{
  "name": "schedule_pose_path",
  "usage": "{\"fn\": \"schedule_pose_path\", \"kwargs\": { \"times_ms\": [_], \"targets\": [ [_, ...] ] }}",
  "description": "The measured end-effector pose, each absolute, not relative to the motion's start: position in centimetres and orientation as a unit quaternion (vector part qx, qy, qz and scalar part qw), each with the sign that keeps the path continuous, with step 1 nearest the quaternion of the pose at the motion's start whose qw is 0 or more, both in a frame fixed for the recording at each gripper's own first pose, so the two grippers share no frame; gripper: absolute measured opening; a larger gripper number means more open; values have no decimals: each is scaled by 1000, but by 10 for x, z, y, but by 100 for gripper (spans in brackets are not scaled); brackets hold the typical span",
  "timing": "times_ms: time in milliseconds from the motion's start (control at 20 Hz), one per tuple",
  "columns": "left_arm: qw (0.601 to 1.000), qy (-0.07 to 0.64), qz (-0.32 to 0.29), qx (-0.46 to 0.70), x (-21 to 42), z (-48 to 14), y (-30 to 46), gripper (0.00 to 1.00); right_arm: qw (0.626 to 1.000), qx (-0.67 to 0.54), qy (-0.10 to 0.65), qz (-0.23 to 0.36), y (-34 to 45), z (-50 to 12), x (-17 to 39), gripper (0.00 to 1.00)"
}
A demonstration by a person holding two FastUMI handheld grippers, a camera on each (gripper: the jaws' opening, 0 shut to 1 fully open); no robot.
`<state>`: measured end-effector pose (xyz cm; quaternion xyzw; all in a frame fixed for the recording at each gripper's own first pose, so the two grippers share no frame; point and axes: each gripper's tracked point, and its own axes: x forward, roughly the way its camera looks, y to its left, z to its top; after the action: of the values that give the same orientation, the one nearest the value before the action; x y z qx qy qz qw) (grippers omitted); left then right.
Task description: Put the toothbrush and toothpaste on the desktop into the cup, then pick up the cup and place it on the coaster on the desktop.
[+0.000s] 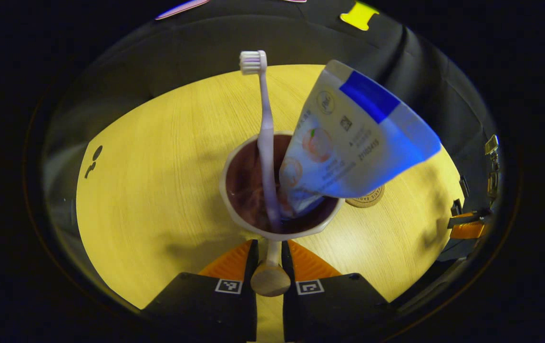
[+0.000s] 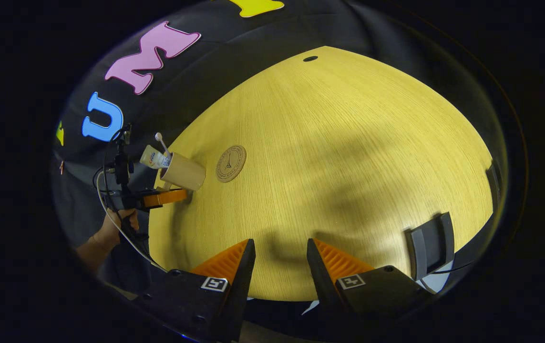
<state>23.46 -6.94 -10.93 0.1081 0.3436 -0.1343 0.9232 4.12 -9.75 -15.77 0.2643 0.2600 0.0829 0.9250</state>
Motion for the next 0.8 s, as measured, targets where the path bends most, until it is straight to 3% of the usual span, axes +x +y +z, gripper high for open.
{"fn": "schedule_pose_path", "kwargs": {
  "times_ms": [400, 800],
  "targets": [
    [935, 314, -122, 107, 227, -101, -82, 24, 926, 256, 260, 98, -107, -155, 46, 68],
    [942, 281, -156, 100, 223, -75, -138, 23, 926, 255, 259, 101, -122, -152, 44, 68]
  ]
}}
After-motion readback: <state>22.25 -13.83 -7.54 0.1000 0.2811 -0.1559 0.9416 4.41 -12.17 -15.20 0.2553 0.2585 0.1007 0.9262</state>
